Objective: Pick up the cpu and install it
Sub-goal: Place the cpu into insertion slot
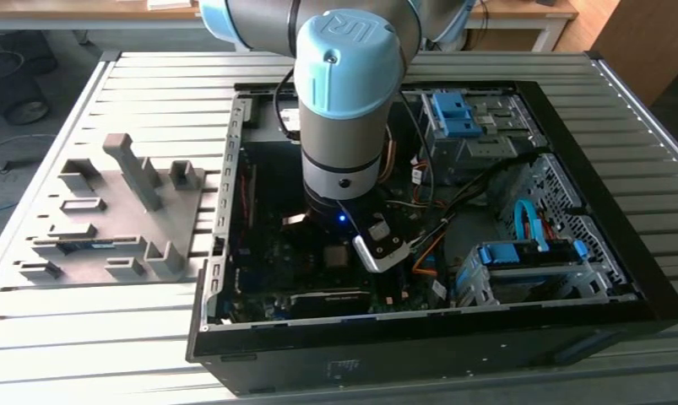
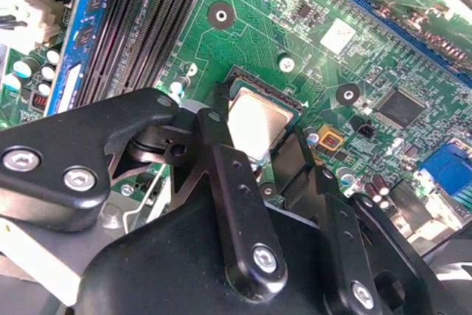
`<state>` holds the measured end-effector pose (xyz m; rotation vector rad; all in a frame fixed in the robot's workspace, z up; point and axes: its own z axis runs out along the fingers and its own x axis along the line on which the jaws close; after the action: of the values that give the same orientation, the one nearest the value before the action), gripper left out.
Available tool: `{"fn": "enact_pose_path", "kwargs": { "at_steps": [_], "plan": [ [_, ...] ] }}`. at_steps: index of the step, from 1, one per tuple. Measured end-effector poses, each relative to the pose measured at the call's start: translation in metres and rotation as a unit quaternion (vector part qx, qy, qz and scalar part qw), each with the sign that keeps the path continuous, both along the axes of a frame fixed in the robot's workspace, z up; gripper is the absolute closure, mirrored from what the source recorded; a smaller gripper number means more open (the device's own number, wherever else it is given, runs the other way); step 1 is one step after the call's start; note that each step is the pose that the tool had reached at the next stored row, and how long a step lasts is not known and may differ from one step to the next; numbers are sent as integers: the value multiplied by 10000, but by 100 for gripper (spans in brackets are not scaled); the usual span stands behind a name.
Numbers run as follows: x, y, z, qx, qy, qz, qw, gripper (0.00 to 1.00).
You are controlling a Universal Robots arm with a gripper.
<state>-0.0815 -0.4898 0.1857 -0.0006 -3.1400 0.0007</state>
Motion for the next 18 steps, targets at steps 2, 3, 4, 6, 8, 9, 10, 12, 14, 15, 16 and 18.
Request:
{"fn": "enact_pose_path", "kwargs": {
  "at_steps": [2,3,4,6,8,9,10,12,14,15,16,18],
  "plan": [
    [0,0,0,0,0,0,10000,53],
    [0,-1,0,0,0,0,10000,53],
    [0,-1,0,0,0,0,10000,53],
    [0,-2,0,-2,0,0,10000,53],
    [-1,-2,-1,0,1,-1,10000,52],
    [-1,-2,-1,1,0,-1,10000,46],
    [0,-2,-1,1,0,-1,10000,46],
    [0,-2,0,0,-1,0,10000,46],
    [1,-2,0,0,0,0,10000,46],
    [3,-2,3,0,0,0,10000,46],
    [8,-3,5,-3,1,1,10000,46],
    [24,-3,11,-4,9,0,10000,46]
  ]
}}
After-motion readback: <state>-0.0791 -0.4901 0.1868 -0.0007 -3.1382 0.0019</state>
